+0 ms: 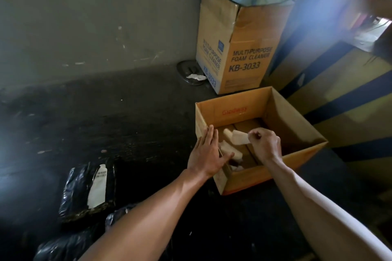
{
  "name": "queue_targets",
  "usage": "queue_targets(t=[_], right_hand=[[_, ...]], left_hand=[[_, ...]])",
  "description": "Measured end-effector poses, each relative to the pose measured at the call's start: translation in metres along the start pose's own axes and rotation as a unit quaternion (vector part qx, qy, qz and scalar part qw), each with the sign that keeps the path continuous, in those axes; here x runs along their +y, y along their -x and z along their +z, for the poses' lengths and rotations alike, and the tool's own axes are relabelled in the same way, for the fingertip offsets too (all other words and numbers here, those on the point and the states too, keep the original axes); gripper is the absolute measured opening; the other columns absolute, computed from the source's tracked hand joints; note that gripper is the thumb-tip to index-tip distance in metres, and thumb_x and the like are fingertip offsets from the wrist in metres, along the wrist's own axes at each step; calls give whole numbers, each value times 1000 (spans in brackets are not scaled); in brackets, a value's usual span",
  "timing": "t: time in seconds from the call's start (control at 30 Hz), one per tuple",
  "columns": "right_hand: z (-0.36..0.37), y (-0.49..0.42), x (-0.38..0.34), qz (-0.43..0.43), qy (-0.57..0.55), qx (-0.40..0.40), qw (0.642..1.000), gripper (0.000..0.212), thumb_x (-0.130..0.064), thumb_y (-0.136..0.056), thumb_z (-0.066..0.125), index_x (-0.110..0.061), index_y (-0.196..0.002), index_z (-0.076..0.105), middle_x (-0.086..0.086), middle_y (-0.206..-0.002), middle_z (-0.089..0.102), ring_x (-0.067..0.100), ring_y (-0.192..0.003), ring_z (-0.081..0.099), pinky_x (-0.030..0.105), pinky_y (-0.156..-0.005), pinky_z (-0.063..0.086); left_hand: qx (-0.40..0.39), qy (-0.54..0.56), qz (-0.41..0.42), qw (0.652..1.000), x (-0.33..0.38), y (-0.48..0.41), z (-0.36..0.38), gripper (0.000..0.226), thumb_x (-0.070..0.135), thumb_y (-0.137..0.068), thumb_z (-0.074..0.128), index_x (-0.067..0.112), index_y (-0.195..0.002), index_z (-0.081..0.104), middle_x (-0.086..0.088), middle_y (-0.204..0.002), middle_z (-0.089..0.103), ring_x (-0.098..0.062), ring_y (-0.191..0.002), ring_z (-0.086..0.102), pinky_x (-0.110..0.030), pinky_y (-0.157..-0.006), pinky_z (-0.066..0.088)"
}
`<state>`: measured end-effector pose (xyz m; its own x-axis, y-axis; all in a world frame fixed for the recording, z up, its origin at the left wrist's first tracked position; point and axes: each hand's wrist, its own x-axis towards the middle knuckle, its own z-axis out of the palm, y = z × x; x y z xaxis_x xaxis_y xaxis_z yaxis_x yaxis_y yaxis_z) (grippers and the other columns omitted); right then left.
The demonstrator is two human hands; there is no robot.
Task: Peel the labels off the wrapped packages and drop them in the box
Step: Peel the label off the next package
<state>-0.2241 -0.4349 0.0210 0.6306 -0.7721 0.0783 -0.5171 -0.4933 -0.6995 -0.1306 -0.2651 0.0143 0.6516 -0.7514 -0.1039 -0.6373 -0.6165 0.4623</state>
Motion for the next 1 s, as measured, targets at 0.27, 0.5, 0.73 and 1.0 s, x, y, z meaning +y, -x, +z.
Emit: queue_targets(t=[0.27,0.5,0.73,1.0], right_hand=[[7,-3,6,-57,8,-39,998,3,-14,-87,75,-13,-85,75,-4,-87,72,8,-81,65,14,-58,41],[10,-3,13,-92,13,-54,994,9,-12,-85,77,-13,-94,76,1,-100,75,13,-90,71,22,-67,57],[9,-5,14,-75,-9,-62,995,6,-16,-84,79,-20,-83,75,-1,-96,74,12,-91,70,34,-74,61],[9,-4,14,-96,-41,-61,993,4,-17,-86,74,-20,-87,74,-10,-84,71,6,-81,68,31,-75,59]], left_hand=[[-6,-7,-8,1000,-4,-3,7,100,74,-88,44,16,-157,-1,3,-164,-15,-15,-150,-10,-42,-120,11],[13,-8,-6,1000,-3,-2,10,97,69,-90,47,17,-157,1,3,-164,-13,-14,-150,-11,-40,-120,9],[13,-4,-10,1000,-3,-2,11,99,71,-89,46,16,-157,0,1,-164,-12,-16,-150,-11,-40,-120,8],[8,11,-6,1000,-3,-3,9,100,70,-88,48,17,-157,0,2,-165,-11,-15,-150,-8,-43,-122,12]])
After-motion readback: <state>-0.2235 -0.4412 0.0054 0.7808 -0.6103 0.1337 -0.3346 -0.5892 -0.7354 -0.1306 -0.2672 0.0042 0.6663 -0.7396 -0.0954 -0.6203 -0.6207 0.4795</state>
